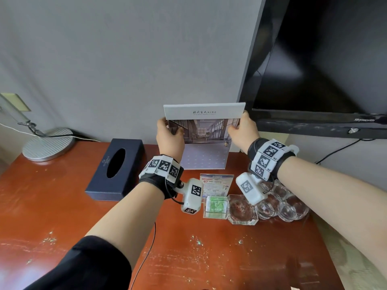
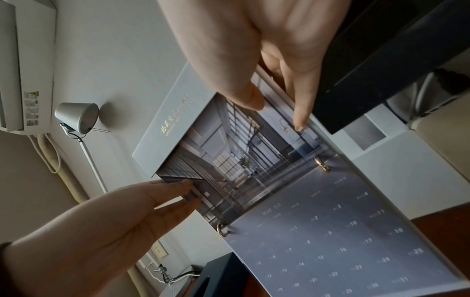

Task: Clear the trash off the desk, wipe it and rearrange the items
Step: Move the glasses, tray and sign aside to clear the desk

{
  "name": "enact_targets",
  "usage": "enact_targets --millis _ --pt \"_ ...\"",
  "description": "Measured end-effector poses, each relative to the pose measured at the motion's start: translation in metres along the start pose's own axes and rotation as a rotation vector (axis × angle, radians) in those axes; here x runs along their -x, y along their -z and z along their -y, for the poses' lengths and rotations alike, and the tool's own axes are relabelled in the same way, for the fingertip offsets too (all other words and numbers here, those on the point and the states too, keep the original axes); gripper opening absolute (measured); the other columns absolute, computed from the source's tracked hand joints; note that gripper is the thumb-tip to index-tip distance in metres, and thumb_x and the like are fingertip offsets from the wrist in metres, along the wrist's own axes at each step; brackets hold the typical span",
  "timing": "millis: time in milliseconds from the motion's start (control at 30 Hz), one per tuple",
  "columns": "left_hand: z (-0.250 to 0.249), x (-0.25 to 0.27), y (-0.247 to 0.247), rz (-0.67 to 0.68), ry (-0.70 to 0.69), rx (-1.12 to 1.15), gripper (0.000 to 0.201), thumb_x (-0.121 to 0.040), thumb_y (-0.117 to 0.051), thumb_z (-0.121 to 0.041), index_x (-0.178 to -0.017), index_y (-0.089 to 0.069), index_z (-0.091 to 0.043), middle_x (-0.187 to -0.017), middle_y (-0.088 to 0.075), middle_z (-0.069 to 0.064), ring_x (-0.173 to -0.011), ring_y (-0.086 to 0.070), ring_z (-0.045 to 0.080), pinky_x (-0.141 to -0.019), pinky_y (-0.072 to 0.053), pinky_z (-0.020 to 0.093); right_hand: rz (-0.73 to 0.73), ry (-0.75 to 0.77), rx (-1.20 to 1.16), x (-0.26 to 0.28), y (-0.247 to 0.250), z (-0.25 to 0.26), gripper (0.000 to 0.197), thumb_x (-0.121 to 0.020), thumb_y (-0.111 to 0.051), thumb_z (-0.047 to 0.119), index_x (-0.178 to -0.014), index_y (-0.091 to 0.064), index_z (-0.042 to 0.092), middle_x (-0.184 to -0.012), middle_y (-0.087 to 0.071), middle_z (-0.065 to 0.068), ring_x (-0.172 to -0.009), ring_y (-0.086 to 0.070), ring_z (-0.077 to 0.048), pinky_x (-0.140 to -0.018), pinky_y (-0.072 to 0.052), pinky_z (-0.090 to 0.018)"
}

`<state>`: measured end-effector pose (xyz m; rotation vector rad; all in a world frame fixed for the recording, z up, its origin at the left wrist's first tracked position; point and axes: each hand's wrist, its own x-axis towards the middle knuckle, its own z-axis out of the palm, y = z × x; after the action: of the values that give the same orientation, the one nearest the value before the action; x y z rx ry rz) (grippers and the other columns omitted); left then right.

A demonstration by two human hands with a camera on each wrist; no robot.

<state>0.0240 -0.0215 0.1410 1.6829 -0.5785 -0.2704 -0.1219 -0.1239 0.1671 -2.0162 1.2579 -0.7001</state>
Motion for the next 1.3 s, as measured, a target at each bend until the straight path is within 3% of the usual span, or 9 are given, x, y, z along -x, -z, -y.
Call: enact_targets --millis 133,233,367,667,867,933,1133,1233,1300 --pt "0.011 0.006 -0.020 0.017 0.036 -0.014 0.041 -0.086 -0.059 -0.001 -0.123 -0.045 -0.007 -0.082 -0.047 -0.019 -0.090 -0.053 0.015 -0.090 -0.051 0.043 0.015 -0.029 0.010 -0.004 0.002 -0.025 0.044 -0.094 -0.053 0.007 -0.135 -0.036 0.006 -0.135 -0.051 -0.014 -0.125 -0.051 -0.028 -0.093 -0.047 -0.029" --pt "0.014 0.009 -0.032 0.046 0.043 -0.027 0.042 -0.086 -0.059 -0.003 -0.126 -0.045 -0.006 -0.088 -0.049 -0.014 -0.093 -0.052 0.014 -0.089 -0.048 0.034 0.025 -0.049 0.009 -0.009 0.006 -0.040 0.043 -0.094 -0.052 0.007 -0.135 -0.036 0.006 -0.134 -0.052 -0.014 -0.124 -0.051 -0.028 -0.093 -0.047 -0.029" --pt "0.017 0.013 -0.044 0.098 0.049 -0.048 0.042 -0.088 -0.058 -0.005 -0.127 -0.044 -0.006 -0.096 -0.050 -0.006 -0.092 -0.050 0.012 -0.079 -0.039 0.020 0.018 -0.083 0.030 -0.010 0.013 -0.053 0.041 -0.095 -0.050 0.006 -0.133 -0.037 0.003 -0.129 -0.055 -0.015 -0.119 -0.054 -0.028 -0.087 -0.045 -0.025" --pt "0.016 0.015 -0.060 0.180 0.031 -0.081 0.041 -0.089 -0.058 -0.007 -0.128 -0.044 -0.007 -0.102 -0.053 -0.004 -0.093 -0.052 0.012 -0.079 -0.039 0.021 0.001 -0.124 0.077 -0.004 0.028 -0.066 0.040 -0.095 -0.048 0.009 -0.133 -0.037 0.002 -0.124 -0.057 -0.014 -0.109 -0.058 -0.026 -0.075 -0.041 -0.023" --pt "0.015 0.021 -0.069 0.226 0.004 -0.121 0.037 -0.090 -0.056 -0.008 -0.126 -0.047 -0.006 -0.101 -0.052 -0.005 -0.091 -0.049 0.011 -0.072 -0.034 0.015 -0.014 -0.137 0.099 -0.005 0.038 -0.074 0.040 -0.095 -0.049 0.011 -0.132 -0.038 0.002 -0.119 -0.059 -0.013 -0.087 -0.052 -0.016 -0.070 -0.038 -0.023" --pt "0.013 0.020 -0.071 0.240 -0.003 -0.132 0.033 -0.090 -0.055 -0.008 -0.123 -0.048 -0.005 -0.101 -0.055 -0.002 -0.090 -0.050 0.012 -0.069 -0.033 0.013 -0.005 -0.138 0.106 -0.006 0.039 -0.076 0.040 -0.094 -0.049 0.012 -0.131 -0.038 0.001 -0.116 -0.060 -0.014 -0.085 -0.052 -0.017 -0.071 -0.040 -0.025" --pt "0.007 0.020 -0.074 0.275 -0.040 -0.157 0.025 -0.091 -0.053 -0.009 -0.116 -0.052 -0.005 -0.095 -0.054 -0.003 -0.085 -0.050 0.013 -0.064 -0.032 0.013 0.009 -0.158 0.132 -0.010 0.044 -0.080 0.042 -0.094 -0.050 0.015 -0.132 -0.037 0.003 -0.120 -0.058 -0.014 -0.101 -0.058 -0.028 -0.080 -0.045 -0.030" --pt "0.005 0.021 -0.075 0.293 -0.077 -0.187 0.016 -0.093 -0.051 -0.010 -0.107 -0.055 -0.005 -0.085 -0.054 -0.003 -0.071 -0.049 0.010 -0.054 -0.032 0.012 -0.001 -0.162 0.149 -0.012 0.045 -0.083 0.041 -0.093 -0.051 0.016 -0.130 -0.038 0.003 -0.117 -0.059 -0.014 -0.097 -0.059 -0.029 -0.082 -0.049 -0.035" --pt "0.006 0.021 -0.076 0.301 -0.094 -0.196 0.016 -0.094 -0.050 -0.010 -0.106 -0.057 -0.003 -0.085 -0.054 -0.002 -0.073 -0.049 0.012 -0.055 -0.030 0.013 -0.015 -0.162 0.150 -0.012 0.046 -0.084 0.038 -0.093 -0.051 0.015 -0.127 -0.039 0.003 -0.113 -0.059 -0.013 -0.093 -0.059 -0.029 -0.081 -0.050 -0.038"
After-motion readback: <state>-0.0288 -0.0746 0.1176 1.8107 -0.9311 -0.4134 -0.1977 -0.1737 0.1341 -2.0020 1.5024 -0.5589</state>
